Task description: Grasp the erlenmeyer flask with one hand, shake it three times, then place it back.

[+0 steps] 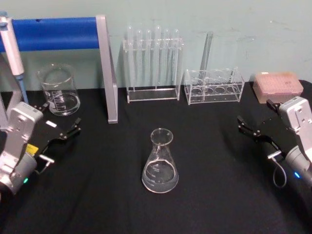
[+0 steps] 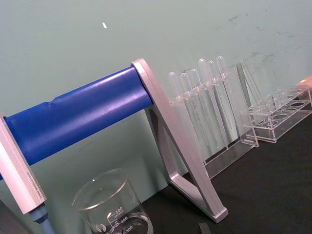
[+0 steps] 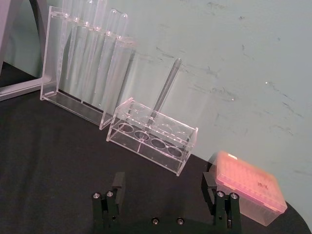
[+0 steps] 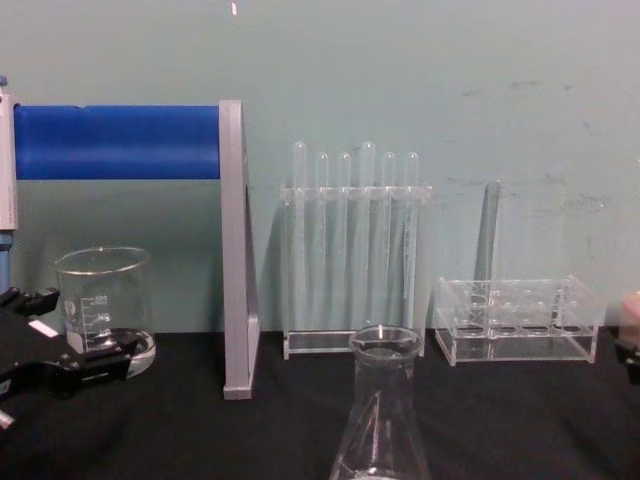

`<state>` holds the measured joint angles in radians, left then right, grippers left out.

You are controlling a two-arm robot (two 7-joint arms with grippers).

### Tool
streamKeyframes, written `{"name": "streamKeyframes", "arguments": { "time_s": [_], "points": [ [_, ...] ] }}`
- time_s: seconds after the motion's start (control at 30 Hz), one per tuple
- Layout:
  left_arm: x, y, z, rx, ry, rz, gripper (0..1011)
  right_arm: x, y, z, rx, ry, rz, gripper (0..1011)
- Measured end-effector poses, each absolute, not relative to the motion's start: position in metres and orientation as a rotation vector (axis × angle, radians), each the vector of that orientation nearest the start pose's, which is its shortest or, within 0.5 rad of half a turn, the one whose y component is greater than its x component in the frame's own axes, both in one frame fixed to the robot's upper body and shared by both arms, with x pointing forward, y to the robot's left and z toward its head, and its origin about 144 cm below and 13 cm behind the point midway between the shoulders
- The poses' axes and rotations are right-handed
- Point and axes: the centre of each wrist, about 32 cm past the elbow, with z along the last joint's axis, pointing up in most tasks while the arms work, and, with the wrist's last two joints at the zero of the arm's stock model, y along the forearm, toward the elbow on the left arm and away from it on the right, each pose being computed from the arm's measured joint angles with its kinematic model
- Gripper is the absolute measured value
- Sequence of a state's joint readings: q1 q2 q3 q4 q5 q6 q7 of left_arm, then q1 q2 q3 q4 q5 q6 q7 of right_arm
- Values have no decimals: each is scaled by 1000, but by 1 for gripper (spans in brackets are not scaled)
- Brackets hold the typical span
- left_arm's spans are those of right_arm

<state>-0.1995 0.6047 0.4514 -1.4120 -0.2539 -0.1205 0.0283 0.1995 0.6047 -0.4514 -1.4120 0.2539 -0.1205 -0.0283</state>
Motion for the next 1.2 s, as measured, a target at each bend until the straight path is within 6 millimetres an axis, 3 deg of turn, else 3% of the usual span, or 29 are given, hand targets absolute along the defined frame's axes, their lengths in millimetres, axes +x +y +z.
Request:
{"name": "streamKeyframes", "arguments": {
  "time_s": [0.77, 1.2],
  "points": [
    [489, 310, 1140, 304, -285, 1248, 1001, 489, -310, 1140, -303, -282, -1244, 1000],
    [489, 310, 1140, 304, -285, 1248, 1001, 485, -318, 1151, -261, -167, -1183, 1000]
  ]
}}
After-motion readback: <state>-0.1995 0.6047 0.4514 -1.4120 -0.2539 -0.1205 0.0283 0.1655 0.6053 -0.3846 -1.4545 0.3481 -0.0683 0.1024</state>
